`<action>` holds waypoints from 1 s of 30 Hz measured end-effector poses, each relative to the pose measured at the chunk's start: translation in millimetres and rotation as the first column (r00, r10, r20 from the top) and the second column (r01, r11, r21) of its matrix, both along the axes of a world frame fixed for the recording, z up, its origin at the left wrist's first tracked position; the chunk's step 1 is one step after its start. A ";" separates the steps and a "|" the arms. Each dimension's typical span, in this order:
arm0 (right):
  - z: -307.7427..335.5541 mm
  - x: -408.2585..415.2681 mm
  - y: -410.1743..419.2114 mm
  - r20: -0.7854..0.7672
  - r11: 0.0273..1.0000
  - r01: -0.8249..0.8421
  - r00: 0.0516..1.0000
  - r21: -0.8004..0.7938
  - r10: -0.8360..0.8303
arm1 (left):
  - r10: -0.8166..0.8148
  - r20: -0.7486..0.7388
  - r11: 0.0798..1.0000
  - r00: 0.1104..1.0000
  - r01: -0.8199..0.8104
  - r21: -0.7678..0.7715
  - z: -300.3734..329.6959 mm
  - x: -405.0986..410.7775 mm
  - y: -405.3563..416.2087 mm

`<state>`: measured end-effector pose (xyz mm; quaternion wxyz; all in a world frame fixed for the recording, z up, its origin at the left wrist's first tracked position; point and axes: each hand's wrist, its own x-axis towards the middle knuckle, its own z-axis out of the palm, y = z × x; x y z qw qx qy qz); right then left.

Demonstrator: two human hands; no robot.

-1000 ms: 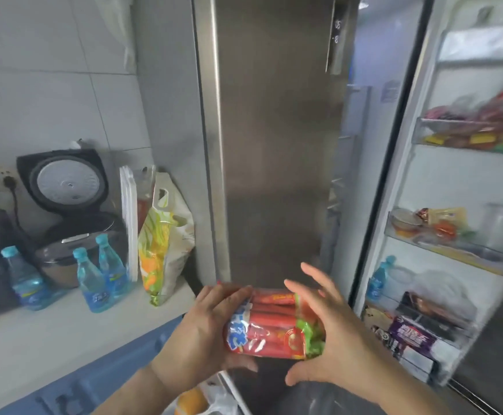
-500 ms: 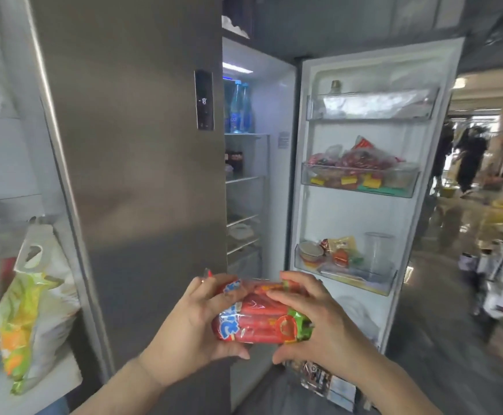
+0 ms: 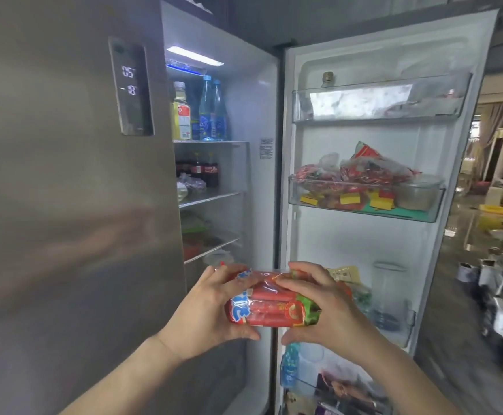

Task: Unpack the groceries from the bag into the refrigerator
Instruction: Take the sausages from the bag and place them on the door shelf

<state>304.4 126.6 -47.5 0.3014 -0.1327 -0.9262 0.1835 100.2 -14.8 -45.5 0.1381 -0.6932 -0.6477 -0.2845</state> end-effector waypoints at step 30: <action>-73.0 -107.0 345.9 0.029 0.994 -0.038 0.999 -0.099 0.041 | 0.112 0.083 0.987 0.990 -0.101 -0.127 -52.0 -85.6 326.9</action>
